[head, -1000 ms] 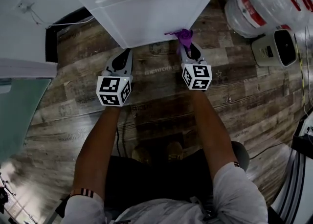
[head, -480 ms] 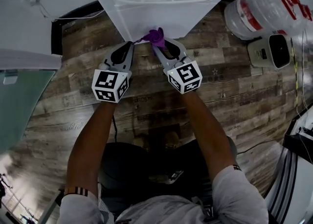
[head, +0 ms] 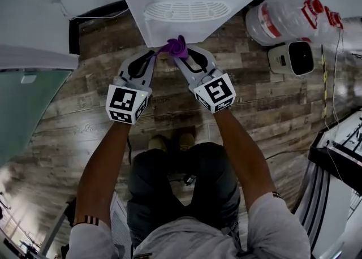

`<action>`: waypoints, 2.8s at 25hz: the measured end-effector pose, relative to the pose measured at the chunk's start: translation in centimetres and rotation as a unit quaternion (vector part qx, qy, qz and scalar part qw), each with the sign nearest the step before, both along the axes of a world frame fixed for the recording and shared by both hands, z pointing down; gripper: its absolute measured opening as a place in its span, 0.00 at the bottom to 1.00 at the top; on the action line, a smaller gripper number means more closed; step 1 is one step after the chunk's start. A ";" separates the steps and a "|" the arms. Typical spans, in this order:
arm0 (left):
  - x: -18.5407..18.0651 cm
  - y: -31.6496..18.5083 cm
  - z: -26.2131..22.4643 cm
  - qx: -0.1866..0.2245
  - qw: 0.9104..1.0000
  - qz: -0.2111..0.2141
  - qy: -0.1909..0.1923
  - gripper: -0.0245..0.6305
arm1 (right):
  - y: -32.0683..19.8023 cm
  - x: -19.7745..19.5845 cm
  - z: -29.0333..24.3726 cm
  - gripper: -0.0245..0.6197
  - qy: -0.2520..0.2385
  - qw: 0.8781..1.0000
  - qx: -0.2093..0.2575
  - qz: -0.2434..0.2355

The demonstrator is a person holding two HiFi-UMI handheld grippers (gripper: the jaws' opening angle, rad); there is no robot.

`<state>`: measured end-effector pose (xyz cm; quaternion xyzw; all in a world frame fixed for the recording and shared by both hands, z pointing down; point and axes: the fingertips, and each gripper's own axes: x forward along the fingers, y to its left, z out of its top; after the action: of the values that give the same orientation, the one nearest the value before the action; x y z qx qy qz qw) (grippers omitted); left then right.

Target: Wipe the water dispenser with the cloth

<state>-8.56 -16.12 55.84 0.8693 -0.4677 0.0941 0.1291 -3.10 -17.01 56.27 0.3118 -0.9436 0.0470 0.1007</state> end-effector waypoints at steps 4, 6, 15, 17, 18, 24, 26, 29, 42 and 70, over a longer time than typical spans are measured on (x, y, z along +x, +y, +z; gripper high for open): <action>0.4 1.2 -8.4 0.025 1.000 0.007 0.006 0.04 | 1.3 -0.6 -7.7 0.19 -0.014 1.000 0.001 -0.010; 0.2 1.4 -13.0 0.041 0.999 0.005 0.012 0.04 | 1.9 -1.2 -11.7 0.19 -0.026 1.000 0.003 -0.014; -1.0 2.9 -29.1 0.077 0.996 -0.022 0.042 0.04 | 3.8 -2.6 -28.4 0.19 -0.062 0.998 0.016 -0.019; -0.8 3.4 -32.2 0.084 0.995 -0.021 0.043 0.04 | 4.0 -2.6 -31.8 0.19 -0.073 0.997 0.018 -0.017; -0.6 3.7 -33.6 0.087 0.995 -0.019 0.041 0.04 | 4.0 -2.4 -33.3 0.19 -0.079 0.997 0.017 -0.014; 0.1 4.5 -42.4 0.107 0.993 -0.008 0.049 0.04 | 3.2 -1.8 -42.3 0.19 -0.107 0.994 0.018 0.007; -0.1 5.0 -45.4 0.115 0.992 -0.007 0.057 0.04 | 3.5 -1.8 -45.2 0.19 -0.114 0.993 0.022 0.010; -0.7 5.8 -49.6 0.122 0.990 -0.011 0.069 0.04 | 4.3 -2.0 -49.0 0.19 -0.124 0.992 0.029 0.011; 0.7 9.1 -59.9 0.152 0.986 0.003 0.074 0.04 | 7.9 -0.8 -59.3 0.19 -0.140 0.989 0.046 -0.014; 4.2 14.8 -66.4 0.195 0.977 0.030 0.082 0.04 | 13.2 1.9 -65.9 0.19 -0.157 0.986 0.062 -0.016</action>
<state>-4.35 -1.32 -10.52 0.8963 -0.4384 -0.0665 -0.0075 -1.19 -3.81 -9.65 0.2907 -0.9538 0.0355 -0.0672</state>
